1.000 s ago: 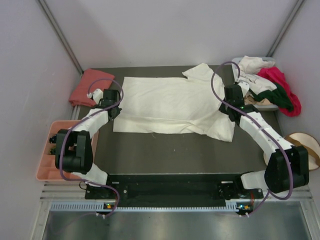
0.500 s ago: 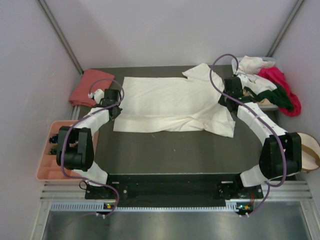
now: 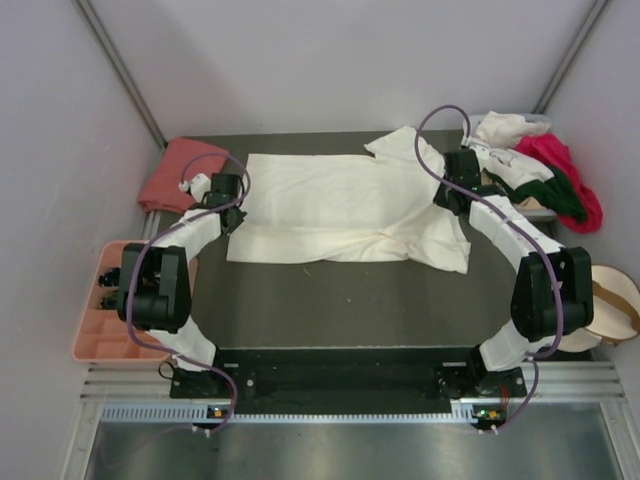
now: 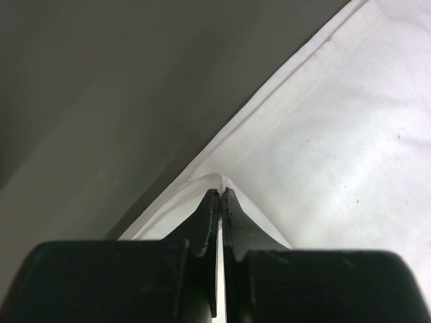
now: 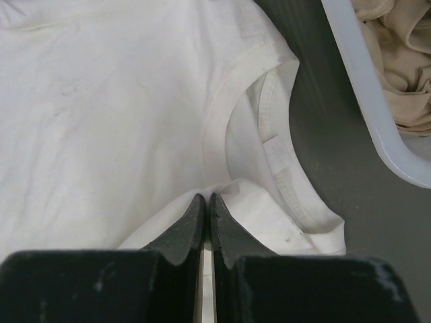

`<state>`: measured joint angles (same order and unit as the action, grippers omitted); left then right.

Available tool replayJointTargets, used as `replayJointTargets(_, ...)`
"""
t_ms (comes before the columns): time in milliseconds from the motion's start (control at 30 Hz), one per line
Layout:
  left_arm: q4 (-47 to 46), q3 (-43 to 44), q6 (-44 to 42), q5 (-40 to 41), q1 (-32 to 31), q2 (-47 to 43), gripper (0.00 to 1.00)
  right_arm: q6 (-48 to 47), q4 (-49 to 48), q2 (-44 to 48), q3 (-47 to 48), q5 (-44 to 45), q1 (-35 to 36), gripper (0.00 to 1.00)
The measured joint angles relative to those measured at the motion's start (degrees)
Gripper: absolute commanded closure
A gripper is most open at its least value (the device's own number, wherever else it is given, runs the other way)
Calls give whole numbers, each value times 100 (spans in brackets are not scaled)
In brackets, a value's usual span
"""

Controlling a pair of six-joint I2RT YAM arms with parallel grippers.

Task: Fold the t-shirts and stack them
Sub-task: Fold the flattened tshirt in 1/3 of the way

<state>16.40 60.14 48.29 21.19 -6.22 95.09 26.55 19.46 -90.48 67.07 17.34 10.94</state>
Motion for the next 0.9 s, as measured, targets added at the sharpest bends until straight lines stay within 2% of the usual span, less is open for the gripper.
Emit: replayJointTargets(900,-98,525,-2,-79,0,658,100,-2,-11,-428,227,-7,-111,100)
